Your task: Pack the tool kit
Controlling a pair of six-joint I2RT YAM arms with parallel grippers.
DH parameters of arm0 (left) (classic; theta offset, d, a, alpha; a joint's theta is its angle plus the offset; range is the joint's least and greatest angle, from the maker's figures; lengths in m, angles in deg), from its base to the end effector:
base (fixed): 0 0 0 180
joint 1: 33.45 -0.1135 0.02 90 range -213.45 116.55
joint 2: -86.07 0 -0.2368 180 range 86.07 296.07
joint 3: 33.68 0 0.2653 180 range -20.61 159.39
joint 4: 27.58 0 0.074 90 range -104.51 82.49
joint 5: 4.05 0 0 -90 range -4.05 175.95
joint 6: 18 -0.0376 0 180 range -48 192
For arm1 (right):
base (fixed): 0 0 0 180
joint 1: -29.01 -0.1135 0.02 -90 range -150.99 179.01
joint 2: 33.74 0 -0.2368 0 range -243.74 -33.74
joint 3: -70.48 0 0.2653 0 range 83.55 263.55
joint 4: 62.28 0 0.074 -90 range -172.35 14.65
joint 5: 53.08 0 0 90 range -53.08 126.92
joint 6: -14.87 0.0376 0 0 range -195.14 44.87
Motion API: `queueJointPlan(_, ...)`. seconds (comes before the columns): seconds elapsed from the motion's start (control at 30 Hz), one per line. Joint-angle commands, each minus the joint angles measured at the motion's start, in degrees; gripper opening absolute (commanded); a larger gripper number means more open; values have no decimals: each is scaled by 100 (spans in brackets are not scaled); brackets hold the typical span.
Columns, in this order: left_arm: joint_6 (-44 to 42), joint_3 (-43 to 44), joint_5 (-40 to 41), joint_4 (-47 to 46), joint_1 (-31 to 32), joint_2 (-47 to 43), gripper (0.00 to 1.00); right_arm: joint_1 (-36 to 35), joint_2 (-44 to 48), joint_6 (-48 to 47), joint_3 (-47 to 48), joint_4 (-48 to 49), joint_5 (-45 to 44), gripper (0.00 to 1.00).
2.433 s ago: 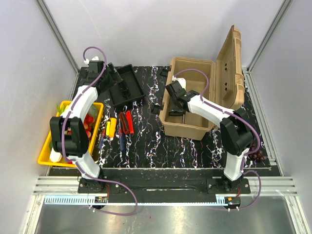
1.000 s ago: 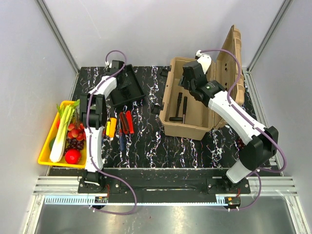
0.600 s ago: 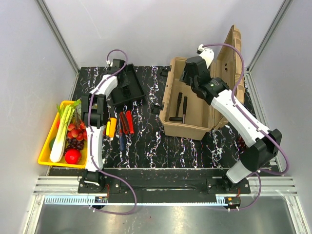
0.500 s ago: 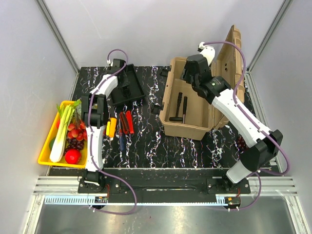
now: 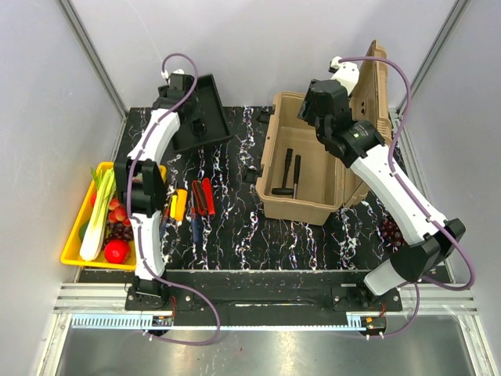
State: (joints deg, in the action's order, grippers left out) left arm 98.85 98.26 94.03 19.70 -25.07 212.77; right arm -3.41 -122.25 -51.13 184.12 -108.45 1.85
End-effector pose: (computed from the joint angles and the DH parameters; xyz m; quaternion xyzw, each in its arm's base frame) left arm 0.5037 -0.0689 0.2531 -0.1745 0.8950 -0.0613 0.4059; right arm 0.3086 0.1704 0.4253 0.1124 0.7964 0.0363 0.5931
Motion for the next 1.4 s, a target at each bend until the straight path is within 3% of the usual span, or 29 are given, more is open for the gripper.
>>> queueJointPlan(0.0,22,58,-139,-389,75,-1268,0,43,465,-273,77,172,-158,62)
queueJointPlan(0.2,-4,-57,-403,-74,470,-1981,0,78,931,-625,-170,296,-237,63)
queueJointPlan(0.43,276,48,-386,94,1761,-2509,0,87,1985,-713,-583,182,-632,65)
queueJointPlan(0.57,610,216,113,243,2508,-2448,0,96,2539,-766,-547,-56,-738,66)
queueJointPlan(0.8,1138,882,1161,858,3476,-1684,0,87,2988,-907,-618,-91,-712,67)
queueJointPlan(1.37,998,1798,1512,578,4338,-365,0,87,3455,-634,-1119,-521,-475,67)
